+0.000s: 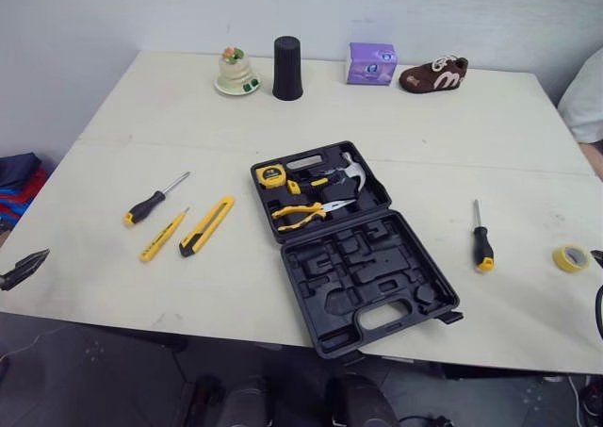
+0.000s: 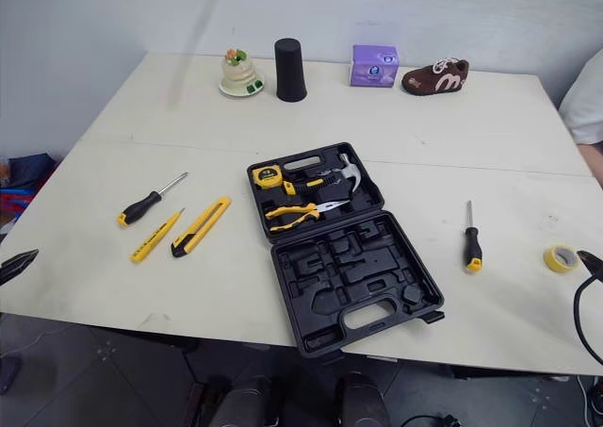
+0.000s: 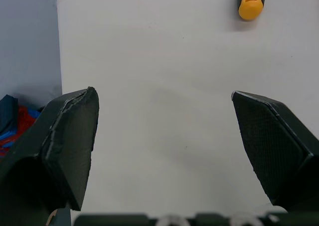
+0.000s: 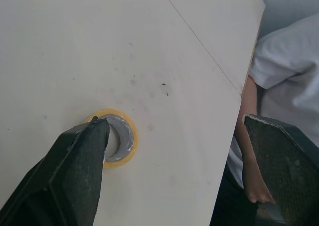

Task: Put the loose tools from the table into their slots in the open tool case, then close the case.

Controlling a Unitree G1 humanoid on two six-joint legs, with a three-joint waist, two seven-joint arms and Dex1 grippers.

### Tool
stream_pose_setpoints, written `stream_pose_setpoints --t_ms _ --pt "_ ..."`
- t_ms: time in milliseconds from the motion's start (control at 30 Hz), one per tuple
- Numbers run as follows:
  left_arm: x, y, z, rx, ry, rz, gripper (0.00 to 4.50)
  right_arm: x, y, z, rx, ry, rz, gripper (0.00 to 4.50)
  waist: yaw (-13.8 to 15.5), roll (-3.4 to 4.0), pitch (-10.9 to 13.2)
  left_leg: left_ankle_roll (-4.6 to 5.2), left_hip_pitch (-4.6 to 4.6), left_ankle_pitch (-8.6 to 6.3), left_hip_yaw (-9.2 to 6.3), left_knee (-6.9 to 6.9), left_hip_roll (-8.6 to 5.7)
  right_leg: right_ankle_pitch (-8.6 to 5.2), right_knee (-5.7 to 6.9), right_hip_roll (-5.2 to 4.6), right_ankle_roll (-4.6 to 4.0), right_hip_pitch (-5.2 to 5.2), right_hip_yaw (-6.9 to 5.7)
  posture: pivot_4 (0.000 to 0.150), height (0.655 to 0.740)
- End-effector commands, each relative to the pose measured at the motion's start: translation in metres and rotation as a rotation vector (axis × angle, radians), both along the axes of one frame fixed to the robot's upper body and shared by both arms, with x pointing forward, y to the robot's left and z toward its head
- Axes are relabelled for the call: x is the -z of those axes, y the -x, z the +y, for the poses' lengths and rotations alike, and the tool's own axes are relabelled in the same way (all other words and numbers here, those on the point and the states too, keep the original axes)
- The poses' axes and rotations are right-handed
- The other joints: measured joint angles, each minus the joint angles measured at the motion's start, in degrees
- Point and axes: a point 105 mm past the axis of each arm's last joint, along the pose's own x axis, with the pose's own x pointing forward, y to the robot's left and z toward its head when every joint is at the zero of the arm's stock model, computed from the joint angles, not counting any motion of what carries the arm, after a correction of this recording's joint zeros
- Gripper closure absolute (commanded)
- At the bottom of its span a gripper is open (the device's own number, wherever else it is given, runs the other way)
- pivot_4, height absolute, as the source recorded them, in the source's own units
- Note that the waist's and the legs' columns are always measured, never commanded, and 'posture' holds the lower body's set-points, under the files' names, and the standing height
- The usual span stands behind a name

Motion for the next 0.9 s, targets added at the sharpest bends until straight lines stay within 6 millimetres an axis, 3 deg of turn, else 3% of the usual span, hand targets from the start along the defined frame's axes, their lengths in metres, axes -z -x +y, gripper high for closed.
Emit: stream_pose_setpoints --t_ms 33,200,400,467,567,633,733,800,900 --pt "-0.008 -0.001 -0.006 0.036 0.014 -0.016 0.04 -0.012 -0.004 0.005 -0.025 -0.006 -0.05 0.0 0.0 0.0 0.0 0.0 0.0 0.0 0.0 0.0 0.0 0.0 0.0 0.0 0.0 0.0 0.0 0.15 0.7341" --pt "-0.008 -0.011 -0.046 0.189 0.052 0.016 0.04 -0.019 -0.031 0.053 -0.174 -0.173 -0.075 0.0 -0.23 0.02 0.01 -0.01 0.02 -0.01 0.03 0.06 0.06 0.01 0.06 0.0 0.0 0.01 0.01 0.15 0.7341" --pt "-0.007 -0.018 -0.124 0.452 0.152 0.099 0.04 -0.022 -0.053 0.132 -0.419 -0.308 -0.018 0.0 0.14 0.06 0.04 -0.1 -0.08 0.02 0.0 0.07 0.08 0.01 0.02 0.0 0.0 -0.03 -0.02 0.15 0.7341" --pt "-0.003 -0.023 -0.154 0.531 0.151 0.119 0.0 -0.023 -0.063 0.159 -0.507 -0.329 0.013 0.56 0.05 0.17 0.11 -0.09 -0.07 0.02 0.02 0.15 0.06 0.03 -0.02 0.0 0.04 0.03 0.01 0.15 0.7341" --pt "0.003 -0.024 -0.183 0.605 0.123 0.158 0.0 -0.02 -0.075 0.166 -0.501 -0.287 0.05 1.86 0.16 0.17 0.12 -0.05 -0.09 0.02 0.01 0.16 0.05 0.08 -0.05 0.0 0.1 0.03 0.02 0.15 0.7341" --pt "0.005 -0.024 -0.198 0.652 0.097 0.175 0.0 -0.02 -0.083 0.166 -0.488 -0.246 0.06 2.98 0.18 0.2 0.14 -0.14 -0.13 0.07 0.0 0.13 0.04 0.08 -0.08 0.0 0.1 -0.01 0.01 0.15 0.7341" --pt "-0.001 -0.036 -0.231 0.725 0.078 0.118 0.91 -0.016 -0.095 0.177 -0.499 -0.232 0.108 4.49 0.35 0.26 0.18 -0.15 -0.21 0.07 0.0 0.17 0.01 0.08 -0.13 0.0 0.1 -0.02 -0.03 0.15 0.7341" --pt "0.002 -0.042 -0.254 0.776 0.077 0.132 1.86 -0.007 -0.102 0.186 -0.52 -0.19 0.162 4.5 0.52 0.25 0.21 -0.1 -0.24 0.09 -0.01 0.28 -0.04 0.09 -0.13 -0.01 0.14 0.01 -0.05 0.15 0.7341" --pt "0.017 -0.049 -0.26 0.762 0.07 0.186 3.28 0.003 -0.11 0.191 -0.515 -0.118 0.205 4.5 0.27 0.25 0.21 -0.09 -0.24 0.1 -0.01 0.29 -0.05 0.12 -0.16 -0.01 0.19 0.04 -0.02 0.15 0.7341"
